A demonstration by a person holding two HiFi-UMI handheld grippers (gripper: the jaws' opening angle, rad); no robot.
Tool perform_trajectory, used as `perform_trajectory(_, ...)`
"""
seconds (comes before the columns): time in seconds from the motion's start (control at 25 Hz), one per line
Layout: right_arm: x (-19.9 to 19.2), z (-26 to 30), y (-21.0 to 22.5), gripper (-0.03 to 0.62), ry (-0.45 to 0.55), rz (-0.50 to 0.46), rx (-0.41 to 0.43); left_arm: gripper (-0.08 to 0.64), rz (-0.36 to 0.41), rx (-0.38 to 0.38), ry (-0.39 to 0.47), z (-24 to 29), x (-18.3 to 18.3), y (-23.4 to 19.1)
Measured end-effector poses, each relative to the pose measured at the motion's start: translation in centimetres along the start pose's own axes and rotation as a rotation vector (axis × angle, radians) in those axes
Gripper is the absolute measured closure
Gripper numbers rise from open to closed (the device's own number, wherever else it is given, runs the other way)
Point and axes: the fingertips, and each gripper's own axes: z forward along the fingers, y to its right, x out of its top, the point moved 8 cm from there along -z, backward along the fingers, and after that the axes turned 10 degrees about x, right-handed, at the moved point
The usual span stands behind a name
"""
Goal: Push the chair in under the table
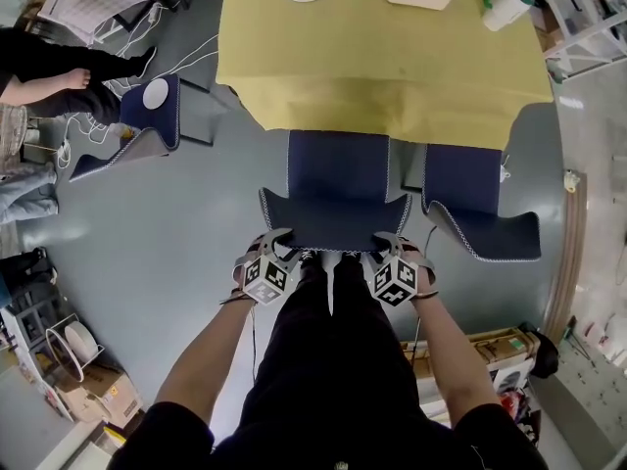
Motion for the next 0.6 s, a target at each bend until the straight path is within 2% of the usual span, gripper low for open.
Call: perform_trajectory(0.6, 1.3, 0.1, 4.5, 0.461, 0.004, -0.022, -0.004, 0.379, -0.025, 0.048, 0.0, 2.2, 1.8, -2.9)
